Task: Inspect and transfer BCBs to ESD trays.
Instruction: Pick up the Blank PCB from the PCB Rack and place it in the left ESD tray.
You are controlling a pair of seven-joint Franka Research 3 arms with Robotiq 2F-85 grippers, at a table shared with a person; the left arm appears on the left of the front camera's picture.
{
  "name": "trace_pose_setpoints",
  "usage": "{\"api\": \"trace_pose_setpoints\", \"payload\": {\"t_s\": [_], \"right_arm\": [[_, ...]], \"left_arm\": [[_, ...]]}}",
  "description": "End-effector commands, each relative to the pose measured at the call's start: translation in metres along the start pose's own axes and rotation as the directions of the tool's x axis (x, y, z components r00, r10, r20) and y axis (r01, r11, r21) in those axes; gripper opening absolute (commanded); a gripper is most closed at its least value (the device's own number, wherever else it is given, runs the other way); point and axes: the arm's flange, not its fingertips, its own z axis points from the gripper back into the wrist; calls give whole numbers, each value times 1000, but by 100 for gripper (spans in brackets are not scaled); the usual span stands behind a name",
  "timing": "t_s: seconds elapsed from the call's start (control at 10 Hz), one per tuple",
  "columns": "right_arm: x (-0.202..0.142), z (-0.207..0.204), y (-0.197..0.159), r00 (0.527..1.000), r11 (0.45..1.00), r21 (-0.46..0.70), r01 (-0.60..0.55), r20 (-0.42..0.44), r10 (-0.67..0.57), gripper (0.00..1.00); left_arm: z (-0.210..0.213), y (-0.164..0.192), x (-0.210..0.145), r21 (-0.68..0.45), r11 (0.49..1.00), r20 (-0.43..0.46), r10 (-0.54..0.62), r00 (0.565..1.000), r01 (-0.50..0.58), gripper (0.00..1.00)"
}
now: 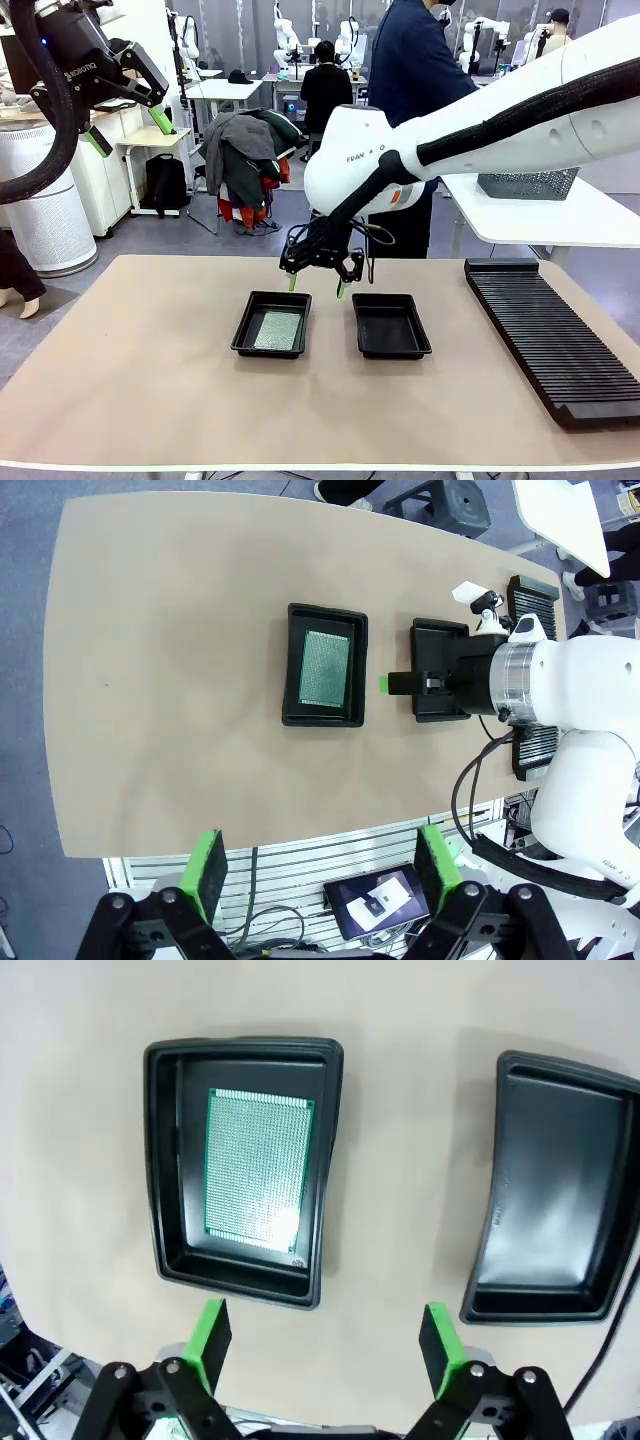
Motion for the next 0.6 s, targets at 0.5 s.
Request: {"api": "trace_pose_setpoints", "payload": {"t_s": [0.5], "right_arm": [[-1,3,2,1000,1000,-13,-3,-8,3,100]], "left_arm": [[-1,2,0,-2,1000,3,-6,1000,6,100]]}}
